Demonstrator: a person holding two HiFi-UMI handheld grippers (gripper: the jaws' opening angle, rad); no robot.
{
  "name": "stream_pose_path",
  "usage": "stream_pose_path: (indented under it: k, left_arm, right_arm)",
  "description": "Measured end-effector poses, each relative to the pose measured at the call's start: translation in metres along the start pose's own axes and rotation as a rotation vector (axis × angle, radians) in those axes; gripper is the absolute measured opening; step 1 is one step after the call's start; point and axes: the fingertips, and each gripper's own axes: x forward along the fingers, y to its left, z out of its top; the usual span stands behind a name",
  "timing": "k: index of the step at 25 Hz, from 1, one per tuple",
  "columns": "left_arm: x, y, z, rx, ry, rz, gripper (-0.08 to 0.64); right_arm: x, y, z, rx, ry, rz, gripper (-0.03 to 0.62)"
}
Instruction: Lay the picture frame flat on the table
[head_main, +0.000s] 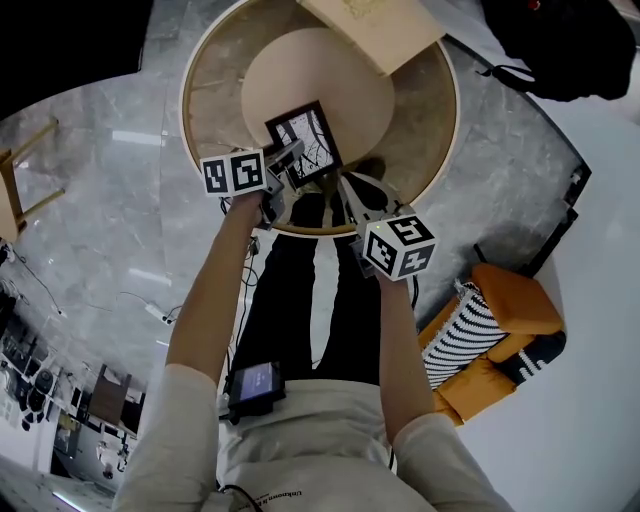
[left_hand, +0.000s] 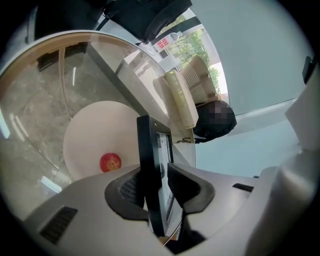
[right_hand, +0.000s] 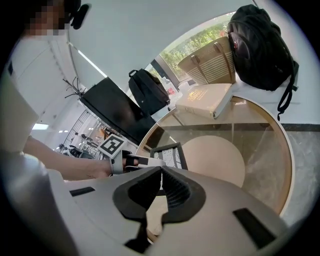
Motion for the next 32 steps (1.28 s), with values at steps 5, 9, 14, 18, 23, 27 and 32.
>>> stream_pose_path:
  k: [5, 9, 14, 18, 23, 27, 32]
  left_arm:
    - [-0.001, 0.005, -0.003, 0.011, 0.024, 0.052, 0.154]
    - [-0.005, 0.006, -0.003, 0.002, 0.027, 0.081, 0.195]
    - [-0.006, 0.002, 0.003, -0.035, 0.003, 0.088, 0.233]
    - [-0.007, -0.001, 0.002, -0.041, 0.006, 0.082, 0.233]
    - [-0.008, -0.008, 0.007, -0.010, 0.009, 0.077, 0.235]
    - [-0.010, -0.004, 0.005, 0.006, 0.025, 0.126, 0.233]
    - [-0.012, 0.004, 0.005, -0.044, -0.001, 0.147, 0.235]
  right_arm:
    - [0.005, -0.005, -0.002, -0.015, 0.017, -0.008, 0.037]
    - [0.012, -0.001, -0.001, -0.031, 0.026, -0.011, 0.037]
    - [0.017, 0.006, 0.004, -0.088, 0.037, -0.021, 0.038]
    - [0.016, 0.008, 0.005, -0.097, 0.040, -0.028, 0.038]
    - [0.016, 0.005, 0.004, -0.095, 0.030, -0.035, 0.037]
    - [0.016, 0.007, 0.001, -0.080, 0.026, -0.033, 0.038]
    - [0.019, 0.006, -0.008, -0.147, 0.058, -0.063, 0.038]
